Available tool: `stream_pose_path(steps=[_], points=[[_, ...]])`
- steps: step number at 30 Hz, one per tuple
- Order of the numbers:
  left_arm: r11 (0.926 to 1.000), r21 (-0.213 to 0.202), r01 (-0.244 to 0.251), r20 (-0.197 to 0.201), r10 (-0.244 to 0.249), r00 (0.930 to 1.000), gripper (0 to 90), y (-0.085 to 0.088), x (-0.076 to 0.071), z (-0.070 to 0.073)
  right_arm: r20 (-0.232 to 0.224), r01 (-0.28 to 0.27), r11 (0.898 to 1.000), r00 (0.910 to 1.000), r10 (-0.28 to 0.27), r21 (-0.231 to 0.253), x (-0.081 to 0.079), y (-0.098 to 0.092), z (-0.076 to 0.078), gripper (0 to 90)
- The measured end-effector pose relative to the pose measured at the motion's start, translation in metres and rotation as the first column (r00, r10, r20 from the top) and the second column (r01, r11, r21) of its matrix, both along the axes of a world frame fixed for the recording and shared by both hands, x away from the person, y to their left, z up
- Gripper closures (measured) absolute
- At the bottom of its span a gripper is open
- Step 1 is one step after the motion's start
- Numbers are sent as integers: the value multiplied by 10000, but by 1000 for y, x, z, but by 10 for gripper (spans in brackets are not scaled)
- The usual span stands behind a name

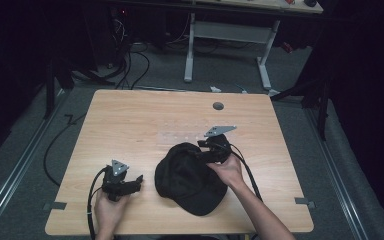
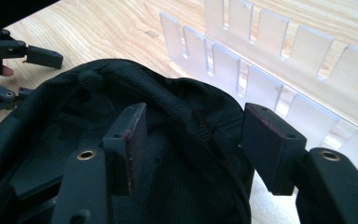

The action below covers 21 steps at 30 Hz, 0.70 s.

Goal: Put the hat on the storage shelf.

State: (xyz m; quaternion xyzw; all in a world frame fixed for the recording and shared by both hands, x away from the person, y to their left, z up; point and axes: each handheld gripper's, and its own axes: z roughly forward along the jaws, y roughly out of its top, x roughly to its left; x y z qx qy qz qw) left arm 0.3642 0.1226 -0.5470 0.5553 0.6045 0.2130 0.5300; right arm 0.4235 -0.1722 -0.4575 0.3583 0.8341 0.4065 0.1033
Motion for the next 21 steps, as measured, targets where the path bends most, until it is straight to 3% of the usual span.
stream_pose_path(steps=[7, 18, 21], points=[[10000, 5, 0, -1, 0, 10000, 229, 0, 0, 0, -473, 73, 9996, 9988, -86, -284, 10, 1, -15, 497], [10000, 24, 0, 1, 0, 10000, 229, 0, 0, 0, -954, -194, 9998, 9953, 186, -73, 15, -5, -22, 617], [10000, 24, -2, -7, 2, 10000, 229, 0, 0, 0, -866, -371, 9992, 9956, 356, -161, 15, -6, -22, 641]])
